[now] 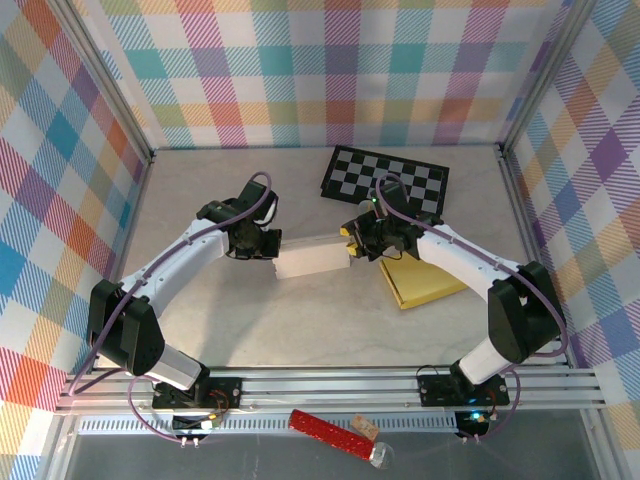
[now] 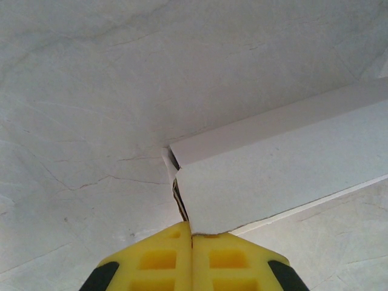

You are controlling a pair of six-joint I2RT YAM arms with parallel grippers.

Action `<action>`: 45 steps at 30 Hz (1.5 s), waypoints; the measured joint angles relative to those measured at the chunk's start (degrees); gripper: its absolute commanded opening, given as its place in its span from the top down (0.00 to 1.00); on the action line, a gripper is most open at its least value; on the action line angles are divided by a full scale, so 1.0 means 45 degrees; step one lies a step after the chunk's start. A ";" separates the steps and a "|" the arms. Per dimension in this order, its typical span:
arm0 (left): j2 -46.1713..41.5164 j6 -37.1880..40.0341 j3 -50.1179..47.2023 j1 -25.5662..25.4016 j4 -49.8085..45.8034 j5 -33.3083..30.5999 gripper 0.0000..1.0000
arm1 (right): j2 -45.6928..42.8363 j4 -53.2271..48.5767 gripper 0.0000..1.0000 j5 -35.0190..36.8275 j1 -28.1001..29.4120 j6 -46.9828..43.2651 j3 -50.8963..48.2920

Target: Fold the paper box

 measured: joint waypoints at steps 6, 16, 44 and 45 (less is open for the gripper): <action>-0.0330 -0.0763 0.0005 0.0000 -0.0597 0.0248 0.60 | 0.0000 -0.0087 0.66 0.0078 -0.0039 -0.0257 0.0000; -0.1899 -0.3449 -0.0753 0.1569 0.0617 0.2710 0.52 | 0.0005 -0.0189 0.69 0.0078 -0.0039 -0.0457 0.0000; -0.1506 -0.5950 -0.2953 0.2293 0.3628 0.4585 0.74 | 0.0199 -0.0194 0.71 -0.0063 -0.0039 -0.0729 0.0083; -0.1540 -0.5945 -0.3026 0.2293 0.3725 0.4585 0.75 | 0.0219 -0.0214 0.71 -0.0058 -0.0039 -0.0729 0.0112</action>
